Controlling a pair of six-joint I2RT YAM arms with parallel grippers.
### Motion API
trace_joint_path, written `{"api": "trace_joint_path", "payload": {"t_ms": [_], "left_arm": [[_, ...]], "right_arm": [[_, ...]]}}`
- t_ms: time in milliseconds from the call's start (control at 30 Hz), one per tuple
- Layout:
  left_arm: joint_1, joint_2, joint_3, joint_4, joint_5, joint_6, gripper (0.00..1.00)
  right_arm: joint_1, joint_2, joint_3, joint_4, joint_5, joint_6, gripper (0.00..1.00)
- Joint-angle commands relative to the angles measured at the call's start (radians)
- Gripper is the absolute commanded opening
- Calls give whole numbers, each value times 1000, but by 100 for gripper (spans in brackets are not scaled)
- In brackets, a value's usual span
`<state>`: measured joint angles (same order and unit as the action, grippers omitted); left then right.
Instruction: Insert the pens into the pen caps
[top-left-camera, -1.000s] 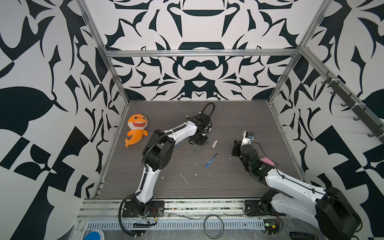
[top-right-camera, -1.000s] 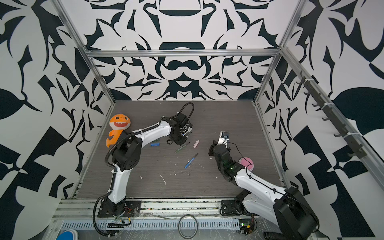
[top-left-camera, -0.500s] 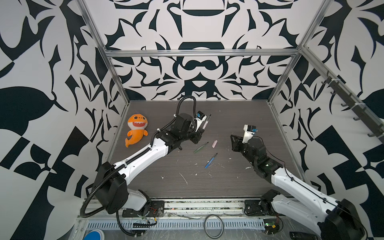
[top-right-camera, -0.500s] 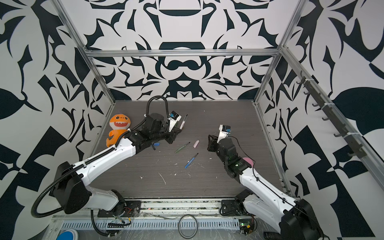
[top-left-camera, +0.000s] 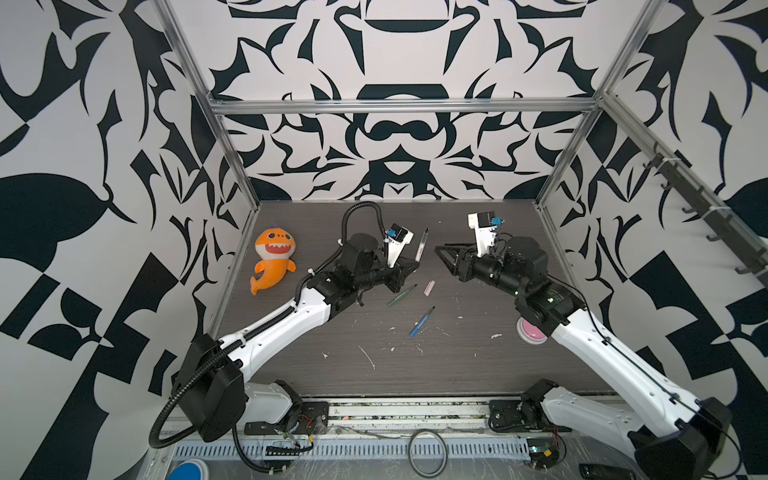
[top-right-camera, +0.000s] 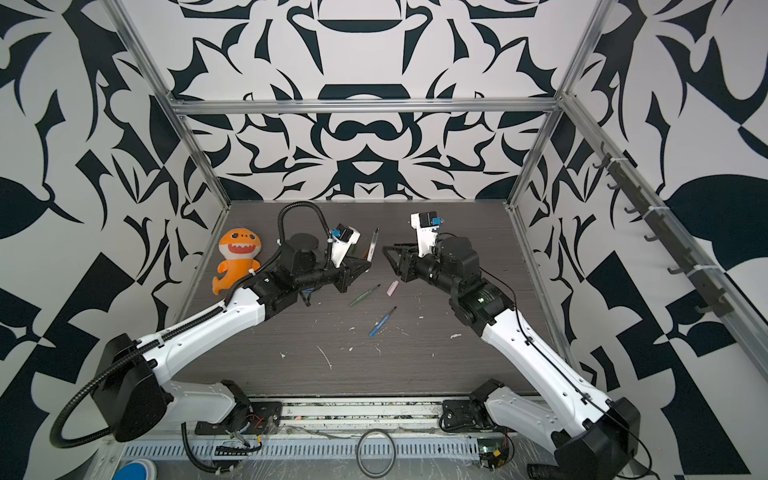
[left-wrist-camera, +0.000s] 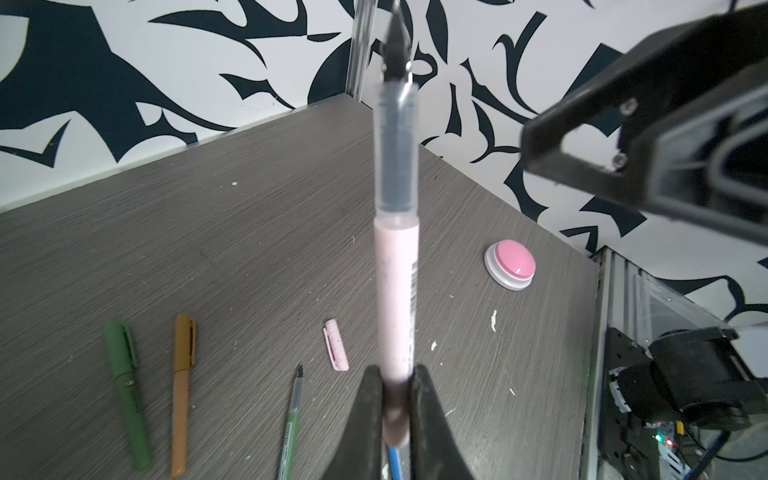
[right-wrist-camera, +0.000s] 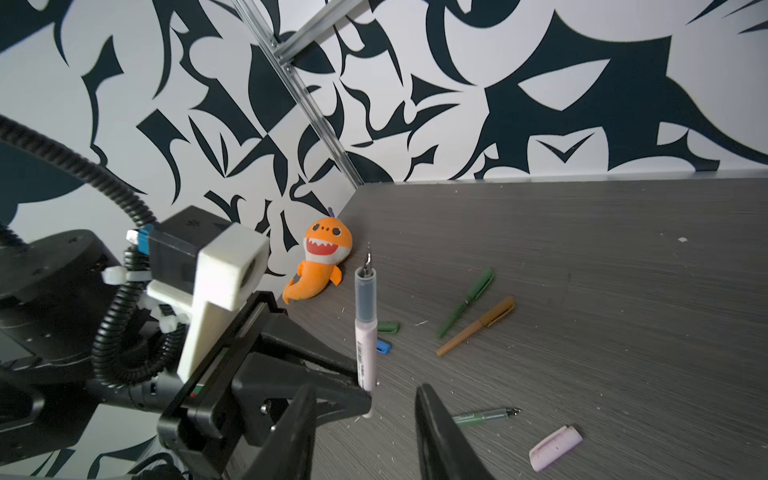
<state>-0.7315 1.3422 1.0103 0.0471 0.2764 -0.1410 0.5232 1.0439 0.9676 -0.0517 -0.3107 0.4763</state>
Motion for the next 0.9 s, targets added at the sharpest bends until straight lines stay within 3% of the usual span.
{"api": "trace_joint_path", "payload": {"t_ms": [0,333,500,700,867], "left_arm": [[-9,-25,20,11,46,-23,6],[-12,-41,27,-4,67,-28,6],[-13,-37,31,-7,83,-28,6],[-14,-16,46,-27,105,-30,7],[-15,-3,48,-26,125,-42,38]], "right_arm": [[1,34,86,-48,-44,-40,43],[3,138,163,-34,-94,-26,42],[7,172,182,-15,-98,-15,34],[18,178,184,-11,-99,-8,3],[24,151,145,11,-94,16,0]]}}
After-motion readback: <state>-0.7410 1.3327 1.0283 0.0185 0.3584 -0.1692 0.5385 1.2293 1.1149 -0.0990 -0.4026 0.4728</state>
